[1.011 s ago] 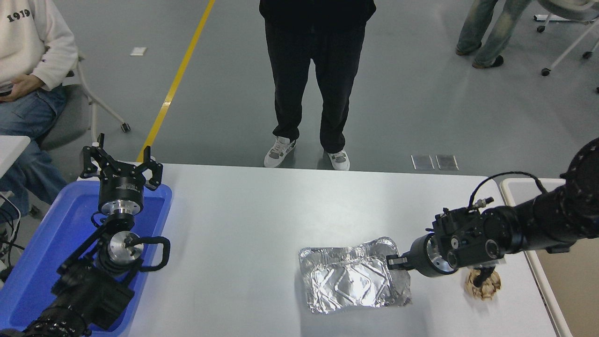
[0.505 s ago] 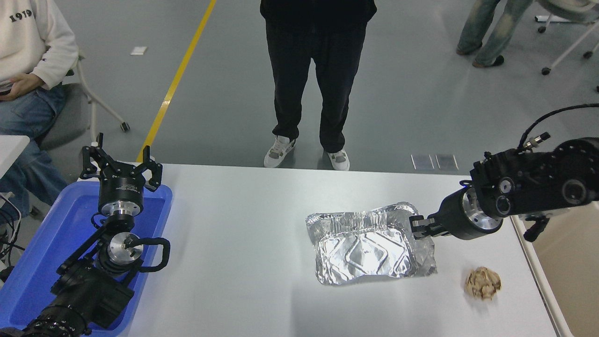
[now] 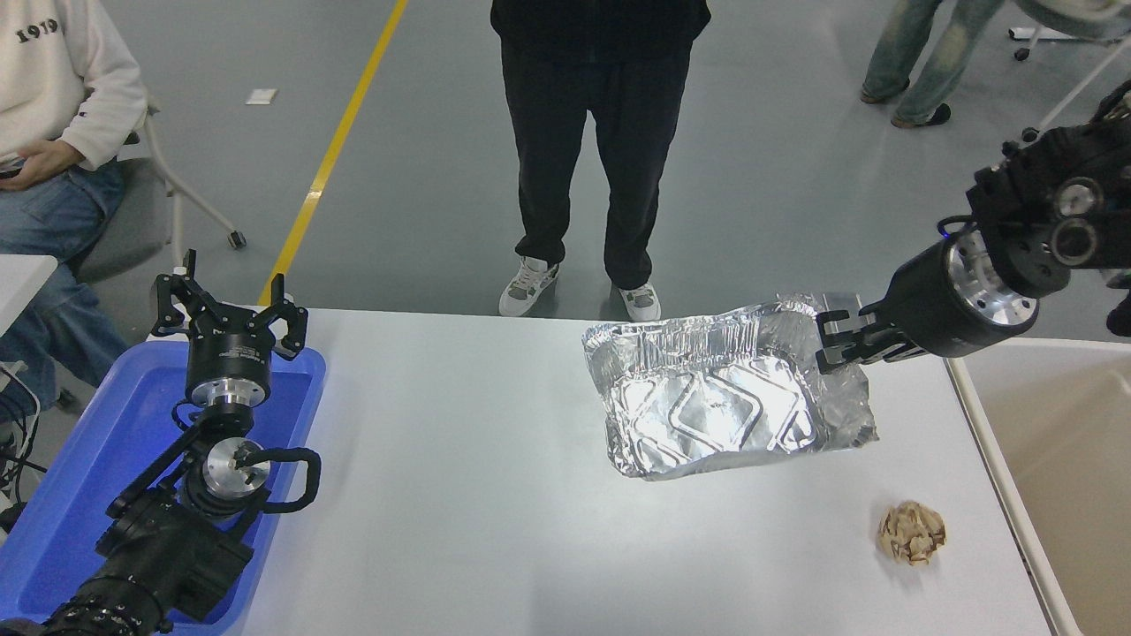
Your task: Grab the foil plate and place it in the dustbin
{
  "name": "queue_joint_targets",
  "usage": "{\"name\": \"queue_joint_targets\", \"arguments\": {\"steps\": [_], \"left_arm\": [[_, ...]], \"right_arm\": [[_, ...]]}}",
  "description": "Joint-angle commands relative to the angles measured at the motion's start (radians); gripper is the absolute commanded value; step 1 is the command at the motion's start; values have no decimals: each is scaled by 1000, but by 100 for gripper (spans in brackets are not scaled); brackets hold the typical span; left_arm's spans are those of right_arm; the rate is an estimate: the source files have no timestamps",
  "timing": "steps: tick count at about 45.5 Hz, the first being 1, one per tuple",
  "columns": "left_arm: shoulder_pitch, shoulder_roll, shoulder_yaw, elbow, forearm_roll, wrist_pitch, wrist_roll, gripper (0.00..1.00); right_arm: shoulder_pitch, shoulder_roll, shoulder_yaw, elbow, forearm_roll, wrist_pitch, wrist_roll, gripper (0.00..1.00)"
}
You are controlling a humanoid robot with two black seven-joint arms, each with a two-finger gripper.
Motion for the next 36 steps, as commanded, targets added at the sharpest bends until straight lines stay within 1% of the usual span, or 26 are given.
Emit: {"name": "queue_joint_targets", "arguments": {"steps": [1, 5, 8, 12, 14, 20, 23, 26, 27, 30, 36], "left_arm": [[0, 0, 1, 0, 0, 0, 0, 99], [0, 0, 1, 0, 0, 0, 0, 99], [0, 0, 1, 0, 0, 0, 0, 99], [0, 0, -1, 0, 0, 0, 0, 99], [0, 0, 1, 0, 0, 0, 0, 99], [0, 0, 1, 0, 0, 0, 0, 99], [0, 0, -1, 0, 0, 0, 0, 99], [0, 0, 1, 0, 0, 0, 0, 99], [0, 0, -1, 0, 0, 0, 0, 99], [0, 0, -1, 0, 0, 0, 0, 99], [0, 0, 1, 0, 0, 0, 0, 99]], "right_arm": [[148, -102, -43, 3, -10, 141, -4, 0], [189, -146, -56, -1, -13, 170, -9, 0], [199, -168, -57, -17, -12, 164, -20, 0], [197, -189, -60, -49, 5, 129, -43, 0], [189, -209, -62, -72, 8, 88, -55, 0], [94, -296, -64, -175, 19, -136, -113, 0], [19, -344, -50, -238, 52, -260, -128, 0], [-67, -381, -42, -299, 95, -380, -128, 0], [-129, -398, -25, -346, 121, -465, -127, 0], [-241, -422, 27, -414, 171, -579, -127, 0], [-488, -448, 168, -546, 229, -741, -127, 0]]}}
